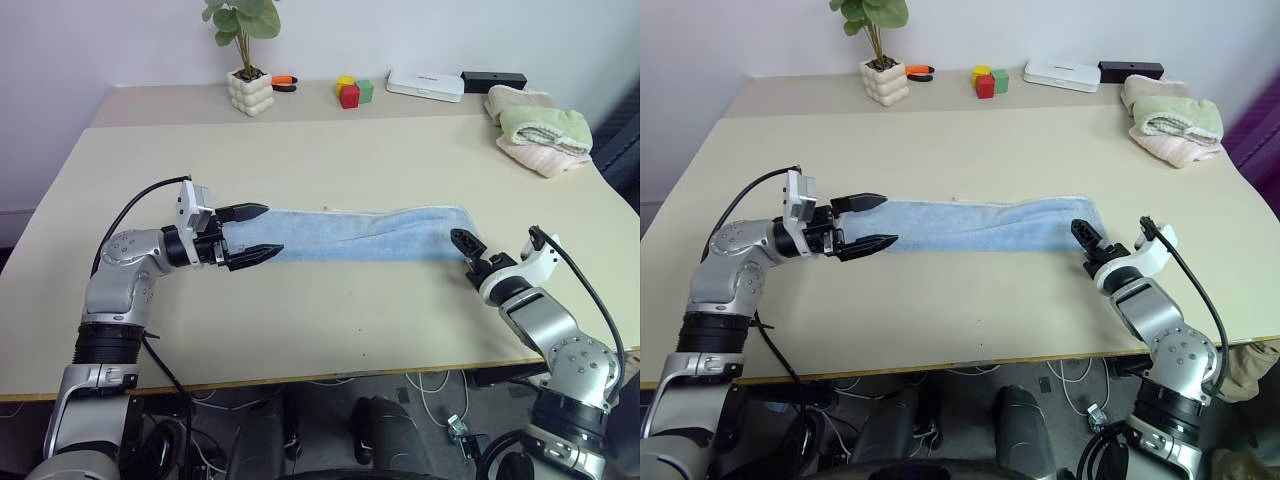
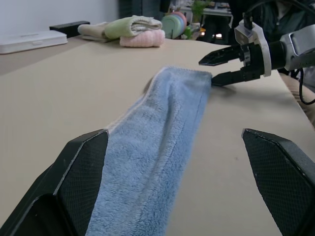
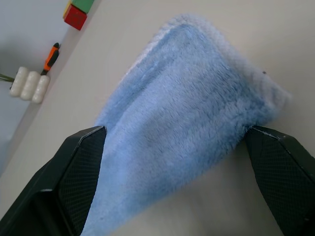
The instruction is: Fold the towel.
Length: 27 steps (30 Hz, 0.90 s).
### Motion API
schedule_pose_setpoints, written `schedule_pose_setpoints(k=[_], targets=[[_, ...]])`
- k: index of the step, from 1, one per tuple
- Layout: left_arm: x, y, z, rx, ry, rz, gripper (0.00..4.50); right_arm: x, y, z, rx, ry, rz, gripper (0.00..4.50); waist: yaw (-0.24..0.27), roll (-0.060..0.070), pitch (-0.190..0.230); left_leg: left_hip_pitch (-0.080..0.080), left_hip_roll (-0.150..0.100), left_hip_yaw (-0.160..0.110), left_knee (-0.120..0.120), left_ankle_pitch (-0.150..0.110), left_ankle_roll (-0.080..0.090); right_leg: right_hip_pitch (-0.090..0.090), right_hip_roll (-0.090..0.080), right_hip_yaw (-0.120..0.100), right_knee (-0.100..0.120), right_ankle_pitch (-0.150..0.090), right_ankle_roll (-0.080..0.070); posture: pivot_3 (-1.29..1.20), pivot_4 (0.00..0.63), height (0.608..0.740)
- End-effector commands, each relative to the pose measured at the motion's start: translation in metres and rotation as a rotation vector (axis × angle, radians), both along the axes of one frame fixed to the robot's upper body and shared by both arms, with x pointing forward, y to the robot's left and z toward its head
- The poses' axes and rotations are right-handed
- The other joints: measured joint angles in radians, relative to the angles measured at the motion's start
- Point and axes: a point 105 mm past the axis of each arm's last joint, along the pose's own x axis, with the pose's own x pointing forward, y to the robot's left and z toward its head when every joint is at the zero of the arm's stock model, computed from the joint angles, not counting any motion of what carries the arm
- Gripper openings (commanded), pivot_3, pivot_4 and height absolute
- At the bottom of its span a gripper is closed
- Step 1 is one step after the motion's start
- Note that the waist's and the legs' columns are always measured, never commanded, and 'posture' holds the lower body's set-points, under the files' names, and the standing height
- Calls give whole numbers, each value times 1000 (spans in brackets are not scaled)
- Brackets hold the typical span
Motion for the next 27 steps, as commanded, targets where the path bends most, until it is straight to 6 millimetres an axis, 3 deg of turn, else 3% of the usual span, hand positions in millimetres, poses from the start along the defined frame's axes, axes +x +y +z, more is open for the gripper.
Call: schedule_pose_setpoints(k=[1, 7, 15, 18, 25, 27], targets=[[-3, 3, 13, -13, -57, 19, 4500, 8, -2, 0, -2, -20, -16, 3294, 0, 0, 0, 0, 0, 0, 0, 0, 0, 0, 0, 0, 0, 0, 0, 0, 150, 740], [-3, 4, 12, -18, -62, 38, 4500, 17, -10, -7, -29, -4, -70, 149, -2, -1, 0, 0, 0, 0, 0, 0, 0, 0, 0, 0, 0, 1, 2, 0, 150, 740], [1, 5, 11, -13, -86, 59, 4500, 11, -33, -5, -114, -14, -129, 67, 6, -1, 0, 0, 0, 0, 0, 0, 0, 0, -1, 0, -1, 0, 0, 0, 150, 740], [4, 7, 12, -11, -98, 71, 4500, 2, -50, 7, -219, -42, -148, 67, 9, -1, 0, 0, 0, 0, 0, -1, 0, 0, -1, 0, -1, 0, -1, 0, 150, 740], [10, 10, 11, -8, -106, 78, 4500, -11, -48, 40, -501, -132, -30, 67, -2, 0, 0, -1, 0, 1, 0, -2, 2, -1, -2, 0, -1, -1, -1, 0, 150, 740], [12, 9, 12, -16, -111, 78, 4500, -10, -38, 49, -664, -162, 40, 67, -1, 0, 0, -1, 0, 1, 0, -2, 2, -1, -2, 0, -1, -1, -1, 0, 150, 740]])
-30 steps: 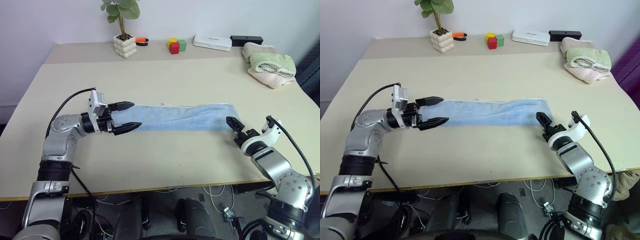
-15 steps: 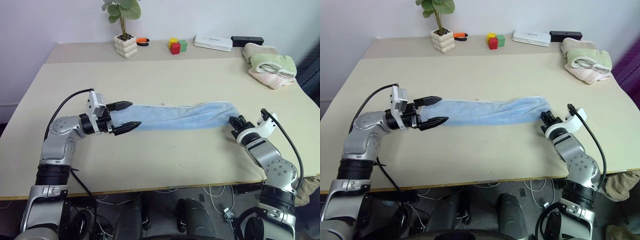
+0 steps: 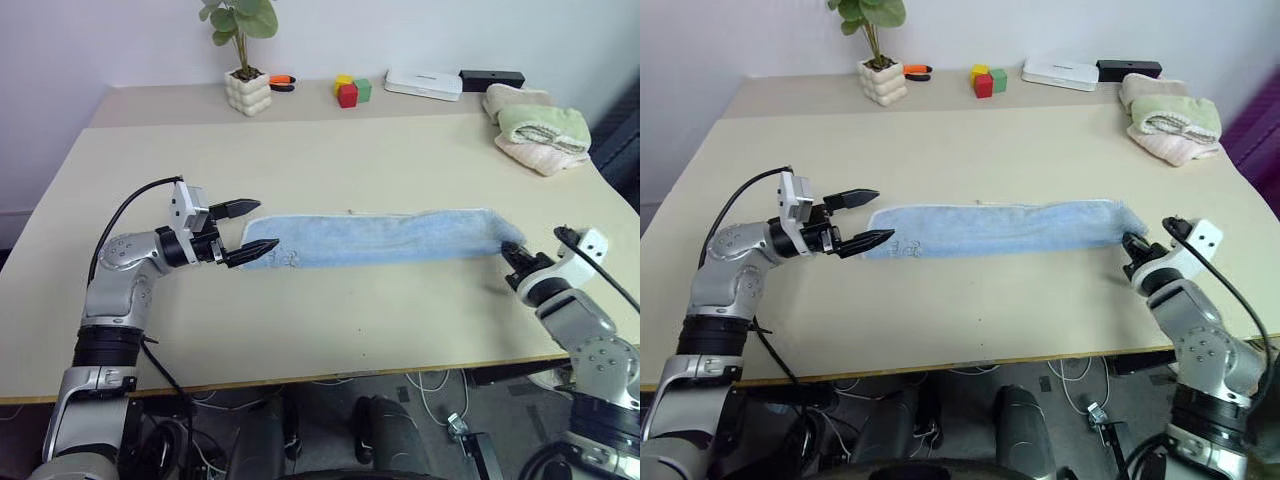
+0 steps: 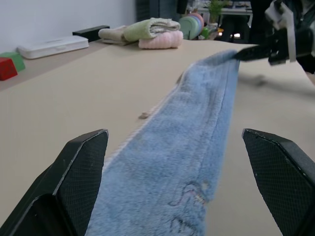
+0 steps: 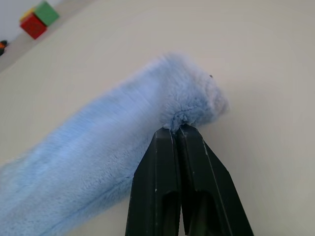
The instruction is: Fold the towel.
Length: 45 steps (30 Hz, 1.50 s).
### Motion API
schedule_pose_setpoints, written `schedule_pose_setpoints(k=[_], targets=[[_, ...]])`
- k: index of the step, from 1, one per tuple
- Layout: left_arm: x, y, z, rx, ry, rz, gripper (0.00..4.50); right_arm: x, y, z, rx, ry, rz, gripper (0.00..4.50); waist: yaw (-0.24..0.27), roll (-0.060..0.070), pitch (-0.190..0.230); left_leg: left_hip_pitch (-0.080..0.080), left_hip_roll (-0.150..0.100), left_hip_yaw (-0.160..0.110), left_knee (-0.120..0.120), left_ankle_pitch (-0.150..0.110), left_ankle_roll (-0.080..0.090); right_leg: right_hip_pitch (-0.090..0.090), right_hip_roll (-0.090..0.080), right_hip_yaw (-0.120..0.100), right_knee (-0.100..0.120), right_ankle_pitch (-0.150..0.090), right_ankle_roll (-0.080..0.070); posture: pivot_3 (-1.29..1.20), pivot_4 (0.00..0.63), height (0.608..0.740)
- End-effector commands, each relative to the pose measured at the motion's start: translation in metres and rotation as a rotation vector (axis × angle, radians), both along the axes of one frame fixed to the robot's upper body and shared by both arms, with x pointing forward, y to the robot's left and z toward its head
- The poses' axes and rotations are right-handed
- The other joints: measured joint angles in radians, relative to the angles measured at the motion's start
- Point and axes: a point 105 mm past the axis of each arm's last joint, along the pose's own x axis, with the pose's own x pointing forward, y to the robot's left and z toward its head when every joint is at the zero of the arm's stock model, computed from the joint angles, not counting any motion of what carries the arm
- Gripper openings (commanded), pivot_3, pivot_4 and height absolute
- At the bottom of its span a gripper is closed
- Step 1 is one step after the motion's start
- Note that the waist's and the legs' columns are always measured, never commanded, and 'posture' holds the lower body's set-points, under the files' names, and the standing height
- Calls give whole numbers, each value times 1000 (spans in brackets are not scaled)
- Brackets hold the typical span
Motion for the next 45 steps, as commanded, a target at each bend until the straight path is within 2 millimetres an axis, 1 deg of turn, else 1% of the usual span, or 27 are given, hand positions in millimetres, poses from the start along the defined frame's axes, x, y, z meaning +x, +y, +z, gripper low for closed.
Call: schedule_pose_setpoints(k=[1, 4, 5, 6, 9, 11, 13, 14, 17, 19, 22, 24, 28, 31, 32, 34, 35, 38, 39, 41, 42, 43, 45], targets=[[3, 0, 13, -4, -59, -3, 4500, 2, 24, 27, -259, -67, 130, 67, 1, 0, 0, 0, 0, 0, 0, 0, 0, 0, 0, 0, 0, 0, 0, 0, 150, 740], [4, 0, 12, 2, -65, -6, 4500, 6, 53, 42, -472, -118, 254, 67, 1, 0, 0, 0, 0, 0, 0, 0, 0, 0, 0, 0, 0, 0, 0, 0, 150, 740], [4, 0, 13, 3, -68, -5, 4500, 6, 63, 45, -516, -132, 291, 67, 2, 0, 0, 0, 0, 0, 0, 0, 0, -1, 0, 0, 0, 0, 0, 0, 150, 740], [4, 0, 13, 3, -69, -5, 4500, 6, 76, 47, -577, -152, 347, 67, 3, 0, 0, 0, 0, 0, 0, 0, 0, -1, 0, 0, 0, 0, 0, 0, 150, 740], [3, 1, 13, 3, -72, 0, 4500, 8, 109, 49, -712, -201, 481, 67, 3, 0, 0, -1, 0, 0, 0, 0, 0, -1, 0, 0, 0, 0, 0, 0, 150, 740], [2, 2, 12, 5, -73, 5, 4500, 9, 127, 50, -777, -235, 552, 67, 4, 0, 0, -1, 0, 0, 0, 0, 0, -1, -1, 0, 0, 0, -1, 0, 150, 740], [1, 4, 12, 5, -74, 11, 4500, 10, 149, 47, -786, -261, 636, 67, 5, -1, 0, -1, 0, 0, 0, 0, 0, -1, -1, 0, -1, -1, -1, 0, 150, 740], [0, 4, 12, 5, -75, 14, 4500, 10, 157, 45, -778, -267, 659, 67, 5, -1, 0, -1, 0, 0, 0, 0, 0, -2, -1, 0, -1, -1, -1, 0, 150, 740], [-3, 6, 11, 5, -80, 28, 4500, 11, 190, 27, -752, -261, 784, 67, 3, -1, 0, -2, 0, 0, 0, 0, 0, -2, -1, 0, -1, 0, -1, 0, 150, 740], [-5, 6, 11, 5, -81, 32, 4500, 10, 200, 19, -743, -249, 826, 67, 4, -1, 0, -3, 0, 0, 0, 0, 0, -3, -1, 0, 0, 0, -1, 0, 150, 740], [-8, 9, 12, 10, -84, 47, 4500, 12, 208, 5, -770, -217, 870, 67, 6, -1, 1, -4, 0, 0, 1, 0, 0, -3, -1, -1, 0, 0, -1, 0, 150, 740], [-10, 11, 12, 10, -82, 55, 4500, 14, 209, 1, -778, -208, 869, 67, 6, -1, 1, -4, 0, 0, 1, 0, 0, -3, -1, -1, 0, 0, -1, 0, 150, 740], [-13, 14, 11, 15, -78, 67, 4500, 9, 220, -6, -777, -201, 936, 67, 4, -1, 1, -4, 0, 0, 1, -1, -1, -4, -1, -1, 0, 0, -1, 0, 150, 740], [-12, 13, 11, 15, -77, 70, 4500, 1, 223, -8, -754, -188, 1006, 845, 4, -1, 1, -4, 0, 1, 1, 0, -1, -4, -1, -1, 0, 0, -1, 0, 150, 740], [-12, 13, 11, 14, -77, 70, 4500, 0, 223, -7, -765, -194, 1015, 1385, 5, -1, 1, -4, 0, 1, 1, 0, -1, -4, -1, -1, 0, 0, -1, 0, 150, 740], [-11, 12, 11, 14, -76, 68, 4500, -1, 219, -3, -796, -203, 1028, 2284, 5, -1, 1, -4, 0, 1, 1, 0, -1, -4, -1, -1, 0, 0, -1, 0, 150, 740], [-10, 12, 11, 12, -76, 67, 4500, -2, 215, 0, -813, -210, 1037, 2915, 6, -1, 1, -4, 0, 1, 1, -1, -1, -4, -1, -1, 0, 0, -1, 0, 150, 740], [-9, 10, 10, 11, -75, 64, 4500, -2, 204, 13, -844, -235, 1057, 4441, 7, -1, 1, -4, 0, 1, 1, -1, -2, -4, -1, -1, 0, 0, -1, 0, 150, 740], [-9, 10, 9, 10, -73, 62, 4500, 2, 199, 28, -789, -272, 1033, 4441, 6, -1, 1, -4, 0, 1, 1, -1, -2, -4, -1, -1, 0, 0, -1, 0, 150, 740], [-8, 9, 9, 7, -71, 60, 4500, 11, 191, 62, -602, -355, 953, 4441, 5, -1, 1, -4, 0, 1, 1, -1, -2, -4, -1, -1, 0, 0, -1, 0, 150, 740], [-7, 9, 8, 5, -69, 62, 4500, 15, 188, 74, -534, -386, 917, 4441, 2, -1, 1, -4, 0, 1, 1, -1, -2, -4, -1, -1, 0, 0, -1, 0, 150, 740], [-6, 9, 8, 3, -68, 66, 4500, 18, 186, 80, -490, -401, 895, 4441, 2, -1, 1, -4, 0, 1, 1, 0, -2, -4, 0, -1, 0, 0, -1, 0, 150, 740], [-5, 10, 8, -4, -65, 77, 4500, 30, 180, 86, -397, -409, 815, 3866, 3, -2, 1, -4, 0, 1, 1, 0, -1, -4, 0, -1, 1, 1, 0, 0, 150, 740]])
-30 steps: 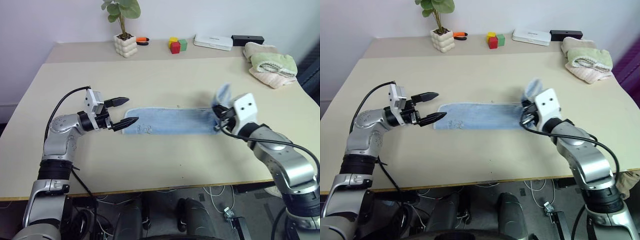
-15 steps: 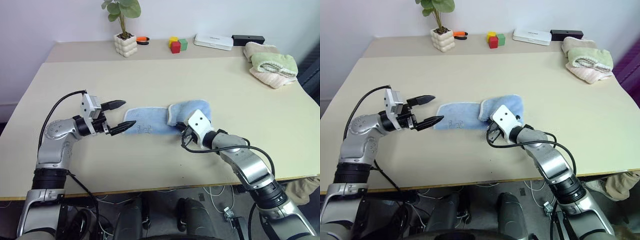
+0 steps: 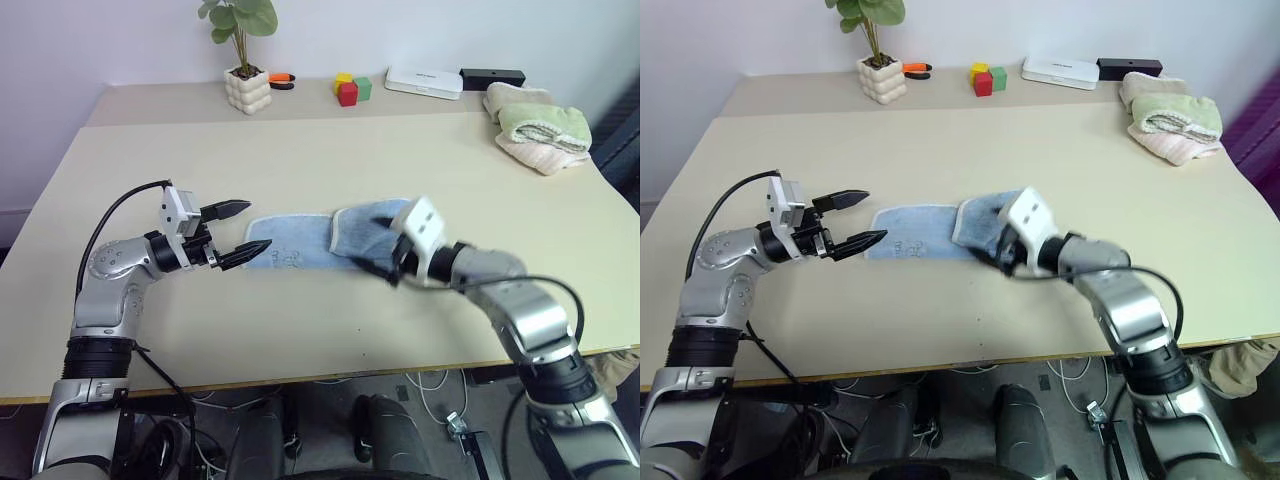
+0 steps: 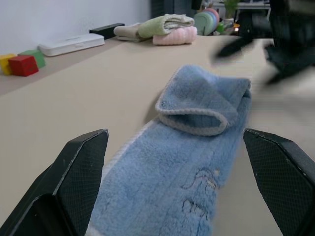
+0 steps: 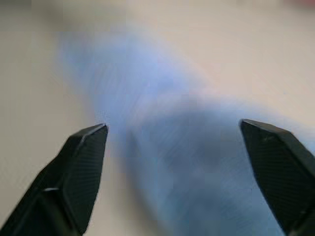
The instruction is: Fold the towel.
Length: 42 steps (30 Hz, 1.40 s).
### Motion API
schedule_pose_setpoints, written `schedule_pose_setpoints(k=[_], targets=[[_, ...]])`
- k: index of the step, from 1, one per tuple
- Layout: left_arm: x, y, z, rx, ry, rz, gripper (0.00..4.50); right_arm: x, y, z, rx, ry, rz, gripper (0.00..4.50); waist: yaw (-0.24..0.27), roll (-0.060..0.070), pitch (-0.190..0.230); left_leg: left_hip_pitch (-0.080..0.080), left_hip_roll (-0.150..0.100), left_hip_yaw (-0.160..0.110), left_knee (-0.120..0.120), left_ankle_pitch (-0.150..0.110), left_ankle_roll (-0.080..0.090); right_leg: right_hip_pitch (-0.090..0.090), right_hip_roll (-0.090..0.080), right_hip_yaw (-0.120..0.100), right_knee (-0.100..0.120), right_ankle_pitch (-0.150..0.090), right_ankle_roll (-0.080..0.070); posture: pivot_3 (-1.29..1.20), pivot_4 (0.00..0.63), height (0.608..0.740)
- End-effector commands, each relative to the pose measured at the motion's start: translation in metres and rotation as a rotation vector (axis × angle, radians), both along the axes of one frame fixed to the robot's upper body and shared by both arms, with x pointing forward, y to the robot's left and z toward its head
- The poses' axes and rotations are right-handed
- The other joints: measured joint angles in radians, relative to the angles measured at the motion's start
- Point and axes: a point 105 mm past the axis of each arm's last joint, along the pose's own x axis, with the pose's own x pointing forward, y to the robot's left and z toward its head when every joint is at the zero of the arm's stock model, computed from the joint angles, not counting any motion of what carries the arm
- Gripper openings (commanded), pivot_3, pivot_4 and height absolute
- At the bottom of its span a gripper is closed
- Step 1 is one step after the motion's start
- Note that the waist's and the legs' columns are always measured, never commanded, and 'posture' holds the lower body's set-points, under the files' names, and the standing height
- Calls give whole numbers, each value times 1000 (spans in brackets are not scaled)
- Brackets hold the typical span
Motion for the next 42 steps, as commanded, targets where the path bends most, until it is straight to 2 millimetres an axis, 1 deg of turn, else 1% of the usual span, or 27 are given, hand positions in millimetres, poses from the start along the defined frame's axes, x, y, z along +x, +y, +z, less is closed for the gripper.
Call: schedule_pose_setpoints(k=[1, 2, 5, 6, 7, 8, 10, 13, 16, 18, 20, 22, 23, 24, 25, 26, 28, 30, 32, 33, 35, 36, 39, 42], targets=[[2, 3, 10, -15, -39, 22, 4500, 16, -14, 15, 178, 9, -101, 3531, 1, -1, 0, 0, 0, 0, 0, 0, 0, 0, 0, 0, 0, 0, 0, 0, 150, 740], [2, 3, 10, -20, -37, 27, 4500, 21, -16, 15, 213, 15, -129, 3069, 3, -1, 0, 0, 0, 0, 0, 0, 0, 0, 0, -1, 0, 0, 0, 0, 150, 740], [1, 3, 10, -32, -26, 39, 4500, 37, -18, 3, 239, 27, -211, 1590, 2, 0, 0, -1, 0, 1, 0, 0, 0, 0, 0, -1, 0, 0, 0, 0, 150, 740], [1, 4, 9, -34, -19, 47, 4500, 44, -17, -5, 222, 33, -239, 995, 0, 0, 0, -1, -1, 1, 0, 0, 0, 0, 0, -1, 0, 0, 0, 0, 150, 740], [0, 4, 8, -34, -11, 54, 4500, 49, -14, -12, 204, 33, -250, 519, -1, 0, 0, -1, -1, 1, 0, 1, -1, 0, 0, -1, 0, 0, 1, 0, 150, 740], [0, 5, 7, -53, 21, 69, 4500, 55, -14, -23, 169, 35, -278, 49, -3, 0, 0, -1, -1, 1, 0, 3, -4, 0, 0, -1, 0, 1, 1, 0, 150, 740], [2, 8, 6, -82, 66, 115, 4500, 61, -12, -40, 120, 46, -289, 49, -5, 0, 0, -1, -1, 2, -1, 4, -5, 0, 0, -1, 0, 1, 3, 0, 150, 740], [-1, 15, 3, -175, 184, 190, 4500, 64, -14, -70, 57, 86, -296, 49, -7, 0, 0, -1, -1, 2, -1, 5, -6, 0, 0, -1, 1, 2, 3, 0, 150, 740], [-15, 19, 6, -295, 276, 225, 4500, 63, -21, -94, -25, 103, -316, 49, -10, 0, 0, 0, -1, 1, -1, 5, -6, 0, 1, -1, 1, 1, 4, 0, 150, 740], [-24, 23, 7, -388, 355, 255, 4500, 61, -23, -102, -65, 93, -310, 49, -14, 0, 0, 0, -1, 1, -1, 5, -6, 0, 1, -1, 1, 1, 4, 0, 150, 740], [-30, 28, 4, -446, 430, 302, 4500, 58, -22, -104, -65, 89, -297, 49, -16, 0, 0, 1, 0, -1, -1, 5, -7, 2, 1, -1, 1, 1, 4, 0, 150, 740], [-36, 29, 5, -570, 539, 313, 4500, 56, -21, -106, -77, 85, -288, 49, -16, 0, 0, 4, 0, -2, -1, 5, -7, 4, 1, -1, 1, 1, 5, 0, 150, 740], [-39, 28, 2, -604, 586, 324, 4500, 55, -21, -107, -72, 85, -276, 49, -17, 0, 0, 5, 0, -2, -1, 5, -7, 6, 1, -1, 1, 1, 5, 0, 150, 740], [-44, 27, -1, -628, 619, 330, 4500, 54, -20, -107, -70, 85, -268, 558, -19, 0, 0, 5, 0, -3, -1, 5, -8, 6, 0, -1, 1, 1, 5, 0, 150, 740], [-47, 26, -8, -652, 689, 340, 4500, 53, -19, -106, -70, 73, -258, 796, -21, 0, 0, 5, 0, -3, -1, 4, -8, 7, 0, -1, 0, 1, 5, 0, 150, 740], [-51, 24, -15, -653, 735, 358, 4500, 52, -17, -104, -55, 71, -237, 1247, -22, 0, 0, 6, 0, -3, -1, 4, -8, 7, 0, -1, 0, 1, 5, 0, 150, 740], [-56, 18, -23, -687, 798, 377, 4500, 53, -16, -96, -26, 53, -235, 2231, -23, 0, 0, 6, 0, -4, -1, 5, -7, 7, 0, -1, 1, 1, 5, 0, 150, 740], [-61, 12, -25, -702, 831, 366, 4500, 53, -15, -90, -13, 42, -224, 3227, -23, -1, 0, 5, 0, -4, -1, 5, -8, 7, 0, -1, 1, 1, 5, 0, 150, 740], [-60, 14, -27, -768, 853, 419, 4500, 54, -17, -78, 3, 12, -229, 4232, -22, -1, 0, 5, 0, -4, -1, 4, -9, 7, 0, -1, 1, 0, 4, 0, 150, 740], [-59, 17, -30, -811, 866, 460, 4500, 54, -17, -72, -2, -6, -223, 4398, -22, -1, 0, 5, -1, -4, -1, 3, -10, 7, 0, -1, 0, 0, 4, 0, 150, 740], [-56, 19, -35, -920, 910, 508, 4500, 55, -19, -59, -3, -46, -229, 4398, -23, 0, 0, 5, -1, -4, -1, 3, -10, 7, -1, -1, 0, -1, 2, 0, 150, 740], [-56, 18, -38, -946, 936, 524, 4500, 55, -20, -53, -3, -57, -230, 4398, -23, 0, 0, 5, -1, -4, -1, 3, -10, 7, -1, -1, 0, -1, 2, 0, 150, 740], [-56, 6, -47, -976, 1011, 531, 4500, 53, -21, -30, -8, -125, -212, 4398, -20, 0, 0, 5, -1, -4, -1, 3, -10, 7, -1, -1, 0, -1, 1, 0, 150, 740], [-58, 2, -58, -958, 1065, 566, 4500, 49, -24, -12, 20, -145, -178, 4398, -21, -1, 0, 5, -1, -4, -1, 3, -9, 7, -1, -1, 0, -1, 1, 0, 150, 740]])
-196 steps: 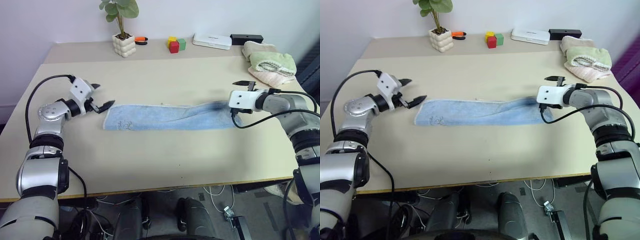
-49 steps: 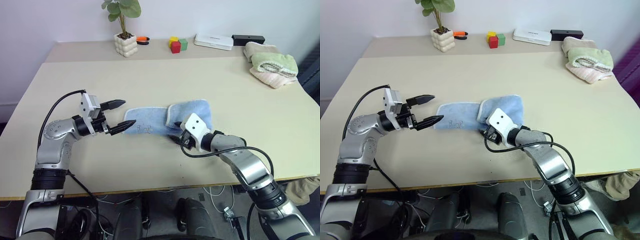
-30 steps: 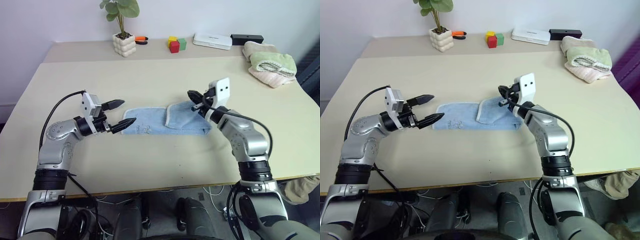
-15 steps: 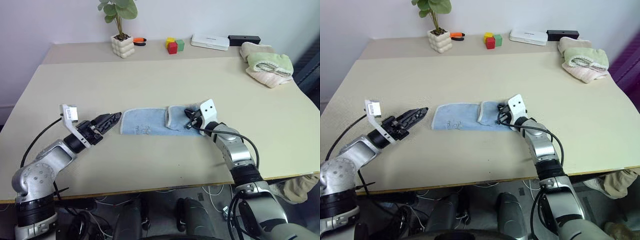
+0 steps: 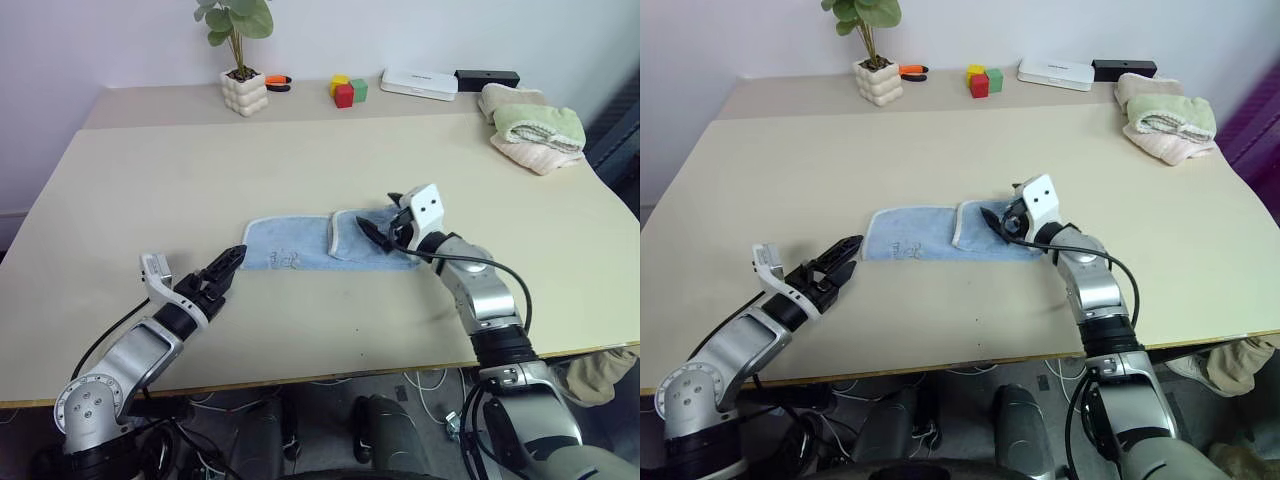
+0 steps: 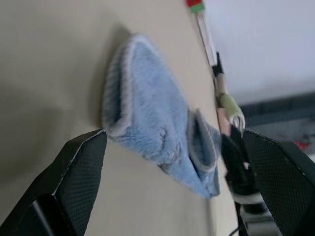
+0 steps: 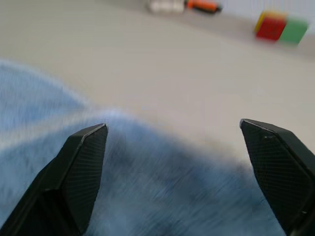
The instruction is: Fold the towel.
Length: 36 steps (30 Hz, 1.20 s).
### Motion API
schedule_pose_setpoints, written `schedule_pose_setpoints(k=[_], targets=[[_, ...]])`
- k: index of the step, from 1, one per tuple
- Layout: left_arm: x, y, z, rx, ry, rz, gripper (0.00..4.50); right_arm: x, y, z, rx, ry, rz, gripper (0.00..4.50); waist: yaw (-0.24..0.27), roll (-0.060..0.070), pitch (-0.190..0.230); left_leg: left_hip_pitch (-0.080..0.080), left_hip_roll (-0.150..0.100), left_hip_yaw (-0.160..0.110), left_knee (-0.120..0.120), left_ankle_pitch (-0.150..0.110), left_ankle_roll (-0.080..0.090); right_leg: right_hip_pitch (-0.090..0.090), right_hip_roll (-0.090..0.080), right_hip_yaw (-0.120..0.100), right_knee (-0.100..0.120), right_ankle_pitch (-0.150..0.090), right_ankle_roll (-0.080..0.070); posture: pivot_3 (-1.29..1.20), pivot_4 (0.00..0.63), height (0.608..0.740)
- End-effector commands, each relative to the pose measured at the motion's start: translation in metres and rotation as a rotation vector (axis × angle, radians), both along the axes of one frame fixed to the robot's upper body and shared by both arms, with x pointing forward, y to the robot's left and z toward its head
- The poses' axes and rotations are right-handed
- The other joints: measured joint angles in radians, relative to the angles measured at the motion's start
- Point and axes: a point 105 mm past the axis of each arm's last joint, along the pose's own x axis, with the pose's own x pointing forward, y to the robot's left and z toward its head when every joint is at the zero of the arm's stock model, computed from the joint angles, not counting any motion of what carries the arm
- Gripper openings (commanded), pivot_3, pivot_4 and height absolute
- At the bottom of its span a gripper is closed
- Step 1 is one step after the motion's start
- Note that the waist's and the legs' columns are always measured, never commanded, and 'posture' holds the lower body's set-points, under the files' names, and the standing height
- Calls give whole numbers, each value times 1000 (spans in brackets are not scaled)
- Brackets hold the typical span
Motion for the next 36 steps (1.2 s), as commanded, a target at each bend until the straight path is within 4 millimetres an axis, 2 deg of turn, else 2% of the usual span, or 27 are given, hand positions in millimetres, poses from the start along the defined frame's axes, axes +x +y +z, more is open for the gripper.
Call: schedule_pose_setpoints(k=[1, 8, 15, 17, 19, 23, 25, 27, 31, 33, 36], targets=[[-2, -4, -7, -16, 48, 5, 4500, -4, -4, 39, 17, -100, 39, 4398, 0, 0, 0, 0, 0, 0, 0, 0, 0, 0, 0, 0, 0, 0, 0, 0, 150, 740], [10, -3, -22, -63, 104, 62, 4500, -5, 1, 44, 0, -121, 39, 4398, 8, 1, -1, 0, 0, 0, 0, -2, 4, 0, 0, 0, 0, 0, -1, 0, 150, 740], [41, -13, -26, -152, 145, 79, 4500, -7, -1, 43, -15, -130, 18, 4398, 32, 2, -2, 1, 0, -1, 1, -3, 4, 1, 0, -1, -1, 0, -2, 0, 150, 740], [44, -16, -29, -163, 169, 68, 3941, -6, -3, 45, -22, -139, 9, 4500, 28, 2, -2, 1, 0, -1, 1, -3, 5, 2, 0, -1, -1, 1, -2, 0, 150, 740], [52, -19, -28, -155, 169, 64, 3193, -7, -9, 53, -34, -157, 3, 4500, 29, 2, -2, 1, 0, -1, 1, -3, 5, 1, 0, -1, -1, 1, -2, 0, 150, 740], [64, -19, -19, -152, 137, 64, 1159, -10, -23, 57, -67, -163, -7, 4500, 32, 2, -2, 0, -1, -1, 1, -3, 5, 1, 0, -2, -1, 1, -2, 0, 150, 740], [66, -18, -14, -148, 116, 59, 157, -20, -26, 55, -68, -135, 43, 4500, 33, 2, -2, 0, -1, -1, 1, -3, 5, 1, 0, -2, -1, 1, -2, 0, 150, 740], [70, -16, -6, -137, 89, 61, 68, -38, -32, 59, 1, -100, 133, 4500, 39, 2, -2, 0, -1, -2, 1, -3, 5, 2, 0, -2, -1, 1, -2, 0, 150, 740], [80, -10, 13, -106, 13, 58, 68, -76, -56, 60, -48, -44, 260, 4500, 50, 1, -1, -1, -1, -3, 1, -3, 6, 1, 0, -2, -2, 0, -2, 0, 150, 740], [85, -8, 22, -67, -36, 48, 68, -87, -65, 56, -92, -9, 286, 4500, 45, 0, 0, -1, -1, -3, 1, -3, 6, 1, 0, -3, -4, 1, -2, 0, 150, 740], [94, -4, 42, -44, -114, 35, 68, -94, -80, 47, -151, 33, 259, 4500, 44, -2, 1, -1, 0, -3, 0, -4, 6, 1, 1, -3, -5, 1, -3, 0, 150, 740]])
